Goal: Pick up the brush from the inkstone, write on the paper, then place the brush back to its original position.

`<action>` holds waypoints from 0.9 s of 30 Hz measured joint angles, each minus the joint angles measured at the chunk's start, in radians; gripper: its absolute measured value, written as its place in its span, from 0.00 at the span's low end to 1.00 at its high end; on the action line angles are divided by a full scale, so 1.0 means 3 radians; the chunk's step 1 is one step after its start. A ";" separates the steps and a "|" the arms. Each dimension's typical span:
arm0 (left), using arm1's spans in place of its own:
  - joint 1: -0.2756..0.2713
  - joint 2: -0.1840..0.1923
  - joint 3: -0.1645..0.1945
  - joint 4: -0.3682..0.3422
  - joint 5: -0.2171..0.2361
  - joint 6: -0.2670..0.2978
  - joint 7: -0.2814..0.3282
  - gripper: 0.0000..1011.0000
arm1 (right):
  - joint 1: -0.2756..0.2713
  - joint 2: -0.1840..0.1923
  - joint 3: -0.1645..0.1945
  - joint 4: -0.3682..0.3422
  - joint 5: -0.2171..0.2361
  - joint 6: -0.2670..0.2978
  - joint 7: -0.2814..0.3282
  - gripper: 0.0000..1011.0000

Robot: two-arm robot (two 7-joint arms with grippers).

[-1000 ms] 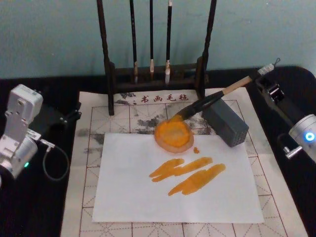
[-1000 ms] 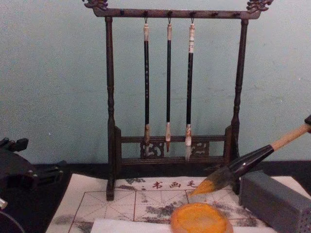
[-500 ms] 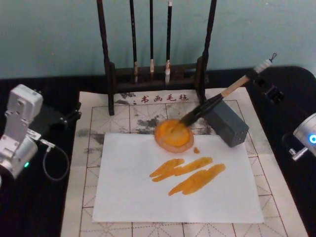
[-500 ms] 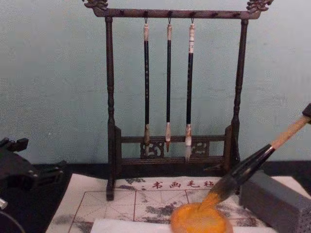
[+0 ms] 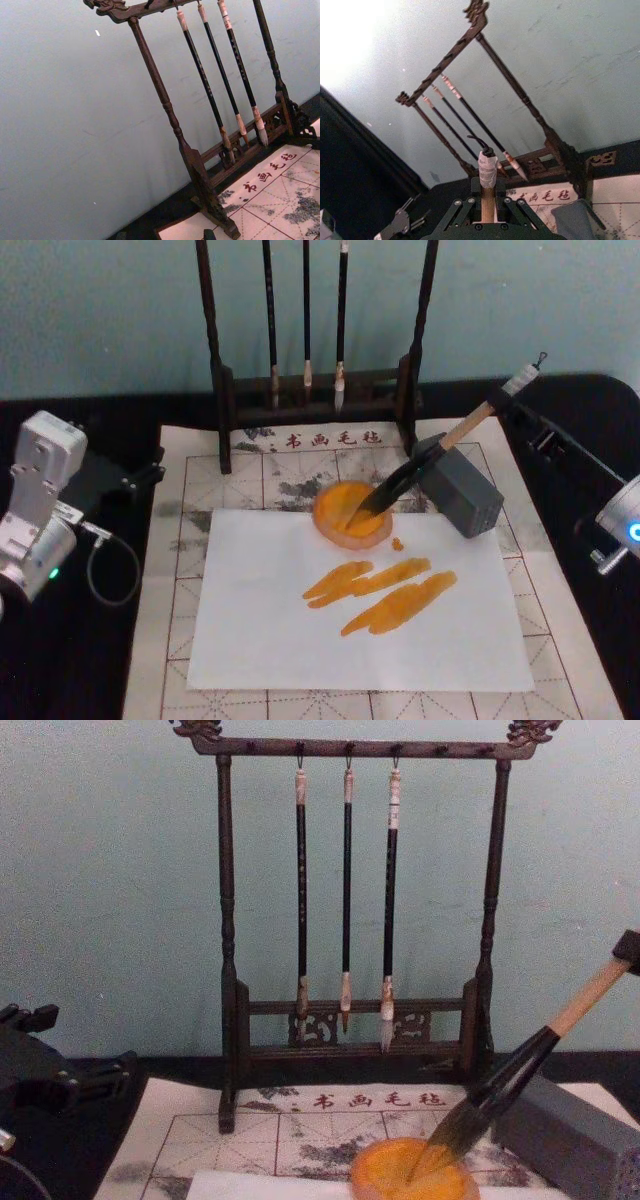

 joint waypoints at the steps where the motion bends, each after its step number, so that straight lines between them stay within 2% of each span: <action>1: 0.0000 0.0000 0.0000 0.0000 0.0000 0.0000 0.0000 0.99 | -0.0004 0.0012 -0.0008 -0.0008 0.0000 -0.0003 0.0008 0.17; 12: 0.0000 0.0000 0.0000 0.0000 0.0000 0.0000 0.0000 0.99 | 0.0008 0.0110 -0.0137 -0.0047 -0.0002 -0.0040 0.0087 0.17; 27: 0.0000 0.0000 0.0000 0.0000 0.0000 0.0000 0.0000 0.99 | 0.0091 0.0136 -0.0315 -0.0054 0.0025 -0.0028 0.0159 0.17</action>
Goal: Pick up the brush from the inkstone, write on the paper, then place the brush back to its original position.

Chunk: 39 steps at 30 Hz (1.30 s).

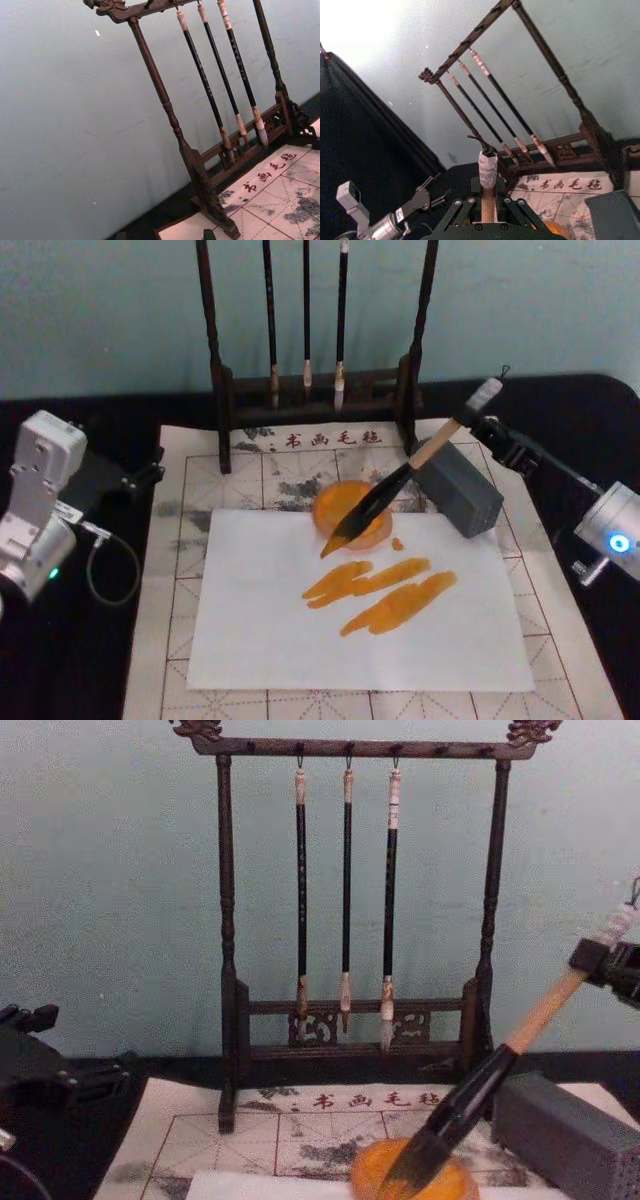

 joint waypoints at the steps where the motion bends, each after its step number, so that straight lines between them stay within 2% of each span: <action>1: 0.0000 0.0000 0.0000 0.0000 0.0000 0.0000 0.0000 0.99 | 0.0010 0.0000 -0.0014 0.0001 -0.0001 0.0004 0.0003 0.17; 17: 0.0000 0.0000 0.0000 0.0000 0.0000 0.0000 0.0000 0.99 | 0.0293 -0.0119 -0.0267 0.0229 -0.0053 0.0112 0.0099 0.17; 27: 0.0000 0.0000 0.0000 0.0000 0.0000 0.0000 0.0000 0.99 | 0.0460 -0.0200 -0.0416 0.0386 -0.0189 0.0120 0.0175 0.17; 39: 0.0000 0.0000 0.0000 0.0000 0.0000 0.0000 0.0000 0.99 | 0.0571 -0.0302 -0.0516 0.0501 -0.0272 0.0163 0.0211 0.17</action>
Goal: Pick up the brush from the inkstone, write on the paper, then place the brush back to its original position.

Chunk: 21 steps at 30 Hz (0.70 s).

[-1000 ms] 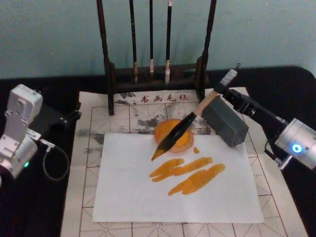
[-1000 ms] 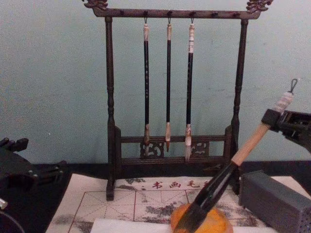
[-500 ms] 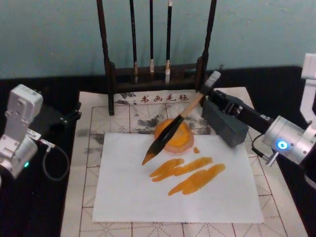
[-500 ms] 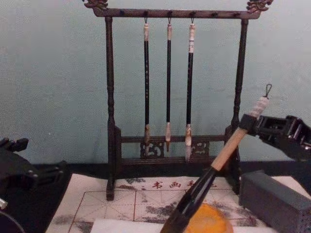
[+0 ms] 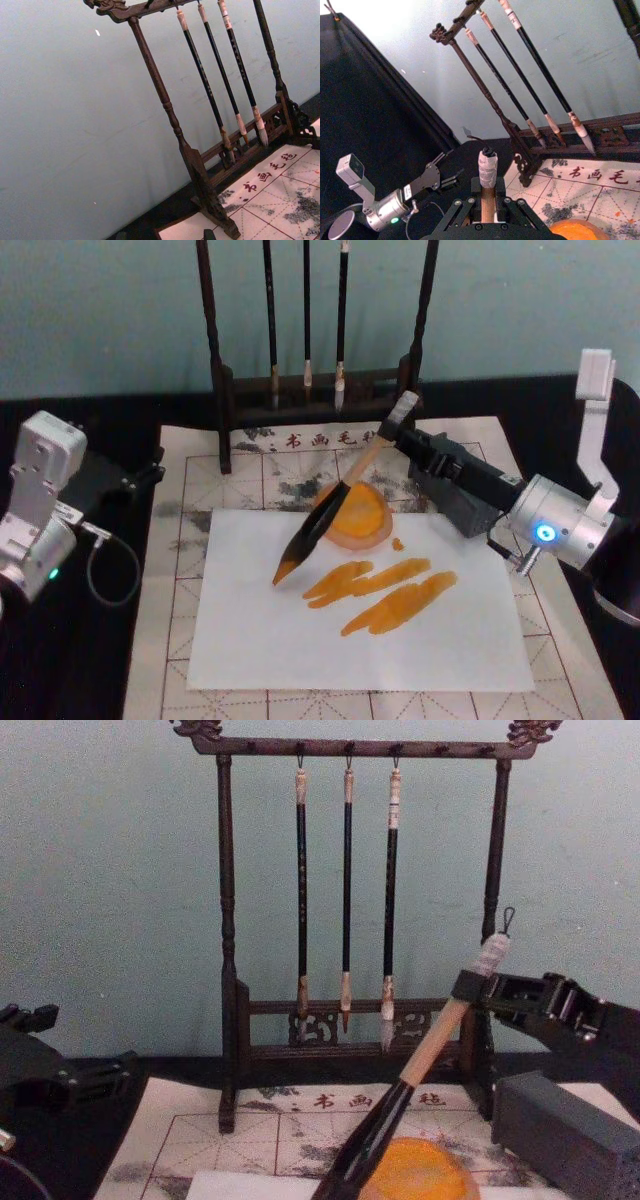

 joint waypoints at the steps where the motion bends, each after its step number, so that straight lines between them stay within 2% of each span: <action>1: 0.0000 0.0000 0.0000 0.0000 0.0000 0.0000 0.0000 0.99 | 0.0004 -0.0006 -0.0004 0.0004 -0.0004 0.0002 0.0001 0.17; 21: 0.0000 0.0000 0.0000 0.0000 0.0000 0.0000 0.0000 0.99 | 0.0089 -0.0089 -0.0091 0.0125 -0.0188 0.0019 -0.0006 0.17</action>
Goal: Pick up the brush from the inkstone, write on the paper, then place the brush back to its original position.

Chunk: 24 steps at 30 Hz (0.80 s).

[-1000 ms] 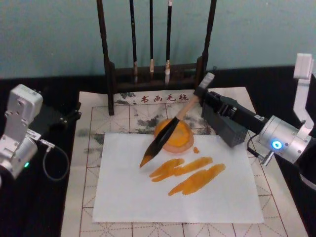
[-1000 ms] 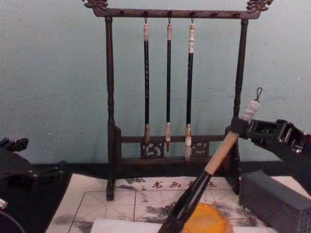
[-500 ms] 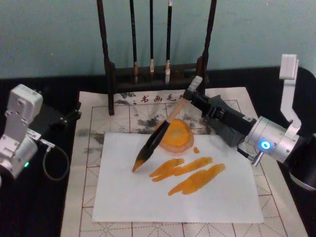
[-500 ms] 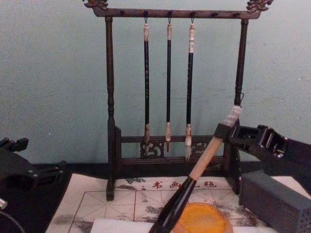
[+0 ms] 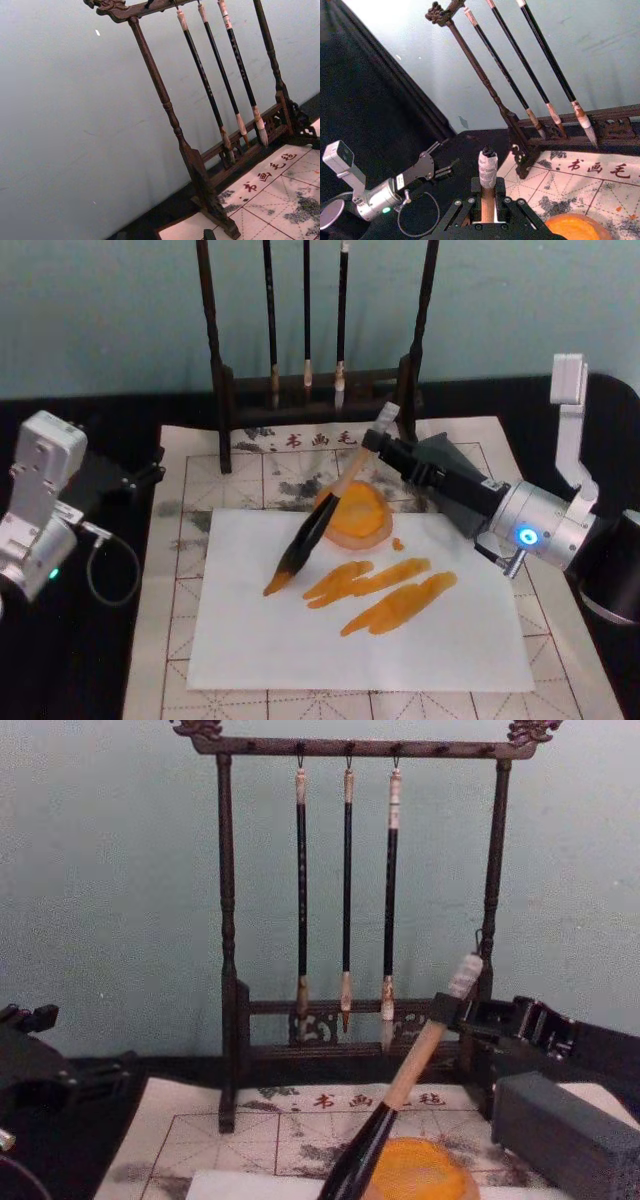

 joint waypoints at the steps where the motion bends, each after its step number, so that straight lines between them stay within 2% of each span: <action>1: 0.0000 0.0000 0.0000 0.0000 0.0000 0.0000 0.0000 0.99 | 0.0000 -0.0001 -0.0002 0.0004 -0.0012 0.0002 0.0003 0.17; 24: 0.0000 0.0000 0.0000 0.0000 0.0000 0.0000 0.0000 0.99 | -0.0027 0.0024 0.0039 0.0017 -0.0108 0.0033 0.0010 0.17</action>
